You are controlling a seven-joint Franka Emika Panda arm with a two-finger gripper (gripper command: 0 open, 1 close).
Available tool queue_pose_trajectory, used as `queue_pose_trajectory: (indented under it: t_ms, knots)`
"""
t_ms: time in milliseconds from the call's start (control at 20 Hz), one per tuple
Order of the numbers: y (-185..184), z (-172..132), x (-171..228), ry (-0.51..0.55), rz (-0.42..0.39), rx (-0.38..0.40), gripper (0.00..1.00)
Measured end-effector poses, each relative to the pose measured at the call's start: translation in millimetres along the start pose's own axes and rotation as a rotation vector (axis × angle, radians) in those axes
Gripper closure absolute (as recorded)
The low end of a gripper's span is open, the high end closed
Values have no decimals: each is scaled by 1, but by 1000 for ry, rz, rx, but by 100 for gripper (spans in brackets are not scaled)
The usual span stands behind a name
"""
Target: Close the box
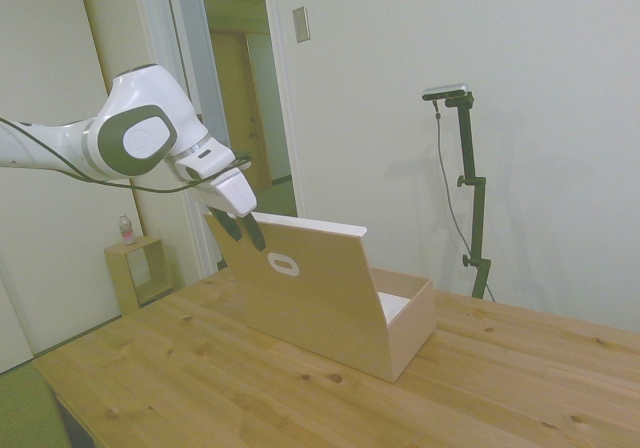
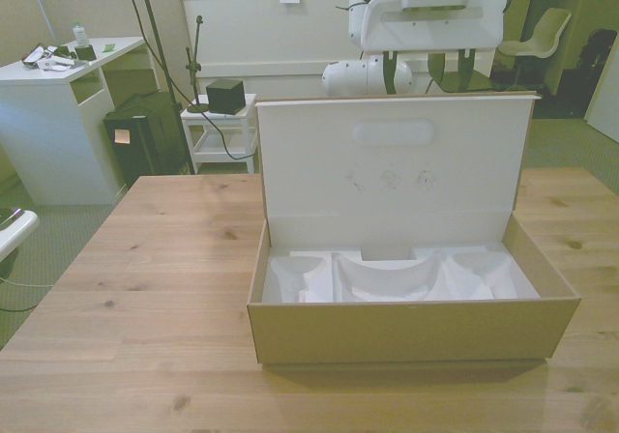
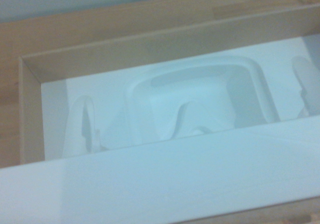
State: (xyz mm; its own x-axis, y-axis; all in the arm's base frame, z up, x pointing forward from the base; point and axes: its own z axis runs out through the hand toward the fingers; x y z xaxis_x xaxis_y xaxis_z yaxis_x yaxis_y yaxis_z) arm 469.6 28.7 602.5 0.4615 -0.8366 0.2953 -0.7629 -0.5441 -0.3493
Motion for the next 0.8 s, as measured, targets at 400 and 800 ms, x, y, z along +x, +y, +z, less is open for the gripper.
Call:
queue_pose_trajectory:
  t_ms: [400,800]
  knots:
    - [-23,26,3,28,13,-8,0]
    - [-23,32,17,21,31,-15,0]
